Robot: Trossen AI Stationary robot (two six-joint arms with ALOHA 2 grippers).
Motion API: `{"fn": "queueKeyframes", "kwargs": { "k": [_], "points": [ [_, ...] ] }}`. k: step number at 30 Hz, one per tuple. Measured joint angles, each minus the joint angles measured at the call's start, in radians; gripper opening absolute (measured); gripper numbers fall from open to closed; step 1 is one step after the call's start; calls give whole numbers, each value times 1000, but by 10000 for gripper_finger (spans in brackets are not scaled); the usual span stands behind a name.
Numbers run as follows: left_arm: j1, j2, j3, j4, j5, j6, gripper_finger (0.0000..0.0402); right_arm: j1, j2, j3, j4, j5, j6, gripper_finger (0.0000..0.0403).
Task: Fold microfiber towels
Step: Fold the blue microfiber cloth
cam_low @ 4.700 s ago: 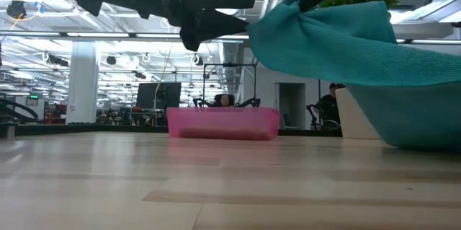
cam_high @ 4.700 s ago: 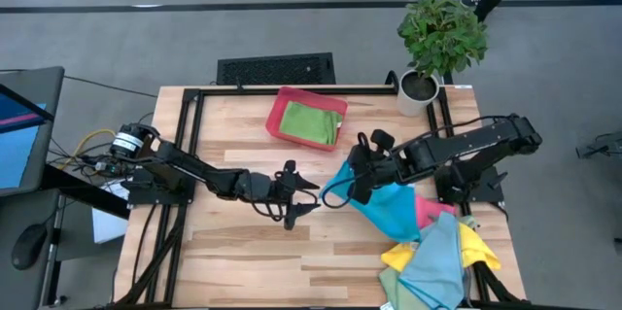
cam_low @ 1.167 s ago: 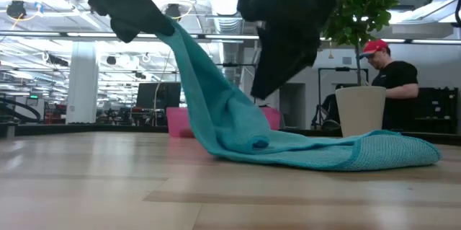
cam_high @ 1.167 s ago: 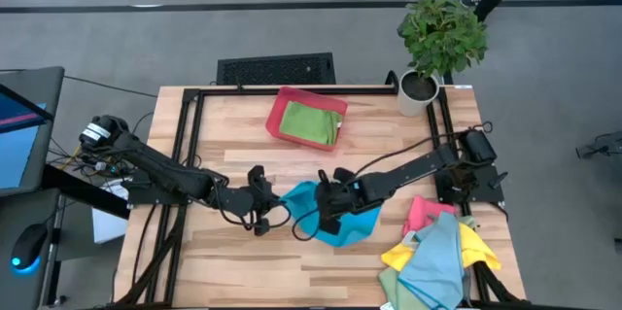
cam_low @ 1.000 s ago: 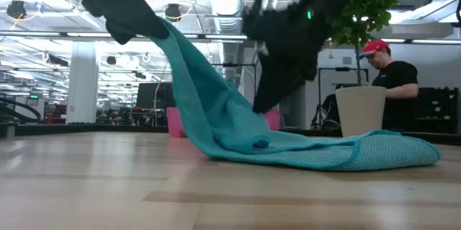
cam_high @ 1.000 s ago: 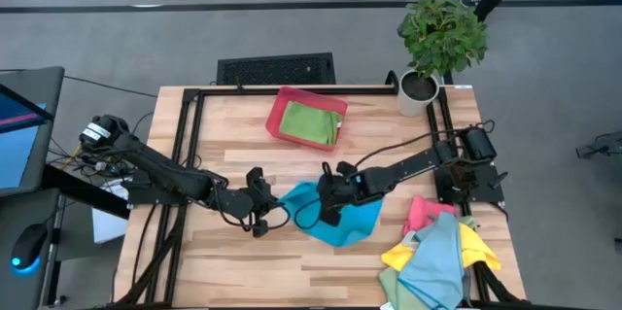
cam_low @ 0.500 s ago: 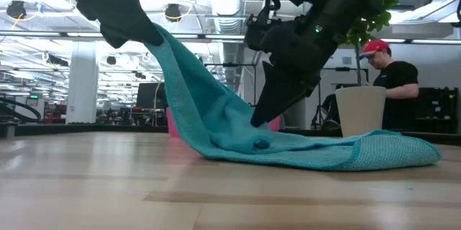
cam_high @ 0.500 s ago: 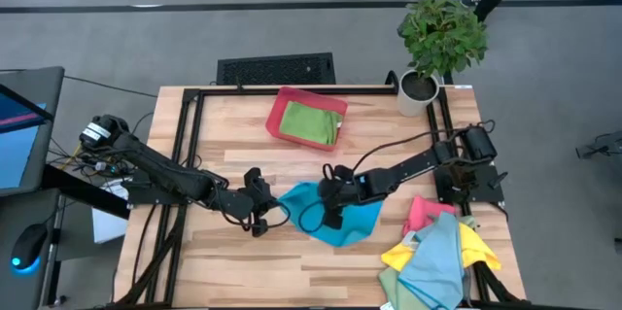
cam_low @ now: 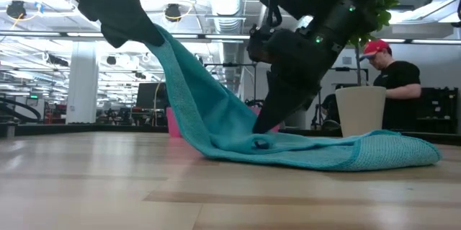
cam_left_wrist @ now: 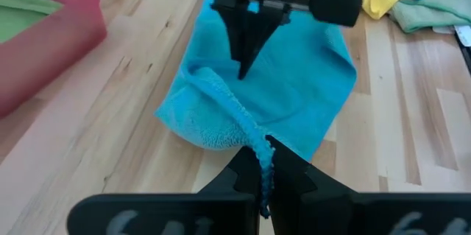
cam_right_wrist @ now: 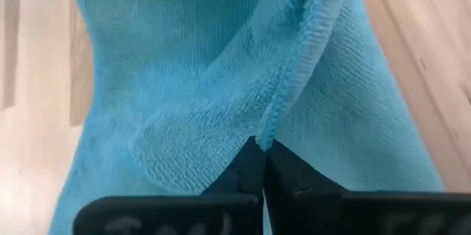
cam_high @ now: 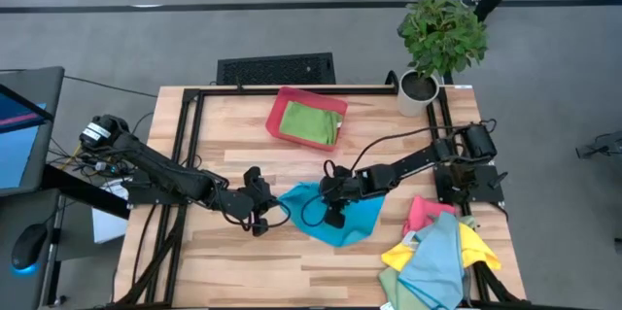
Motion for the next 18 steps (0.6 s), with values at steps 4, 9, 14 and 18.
{"fn": "queueKeyframes", "kwargs": {
  "k": [4, 9, 14, 18],
  "points": [
    [0, -32, 0, -26, -1, -18, 0, 19, -99, 0, -83, 22, 7, 10],
    [6, -130, 0, -46, -7, -12, 0, 52, -286, 2, -192, 124, 21, 14],
    [37, -242, 40, -136, 50, -9, 0, 82, -451, 76, -201, 144, 25, 10],
    [48, -260, 188, -386, 32, 25, 0, 116, -527, 160, -292, 208, -42, 10]
  ]
}}
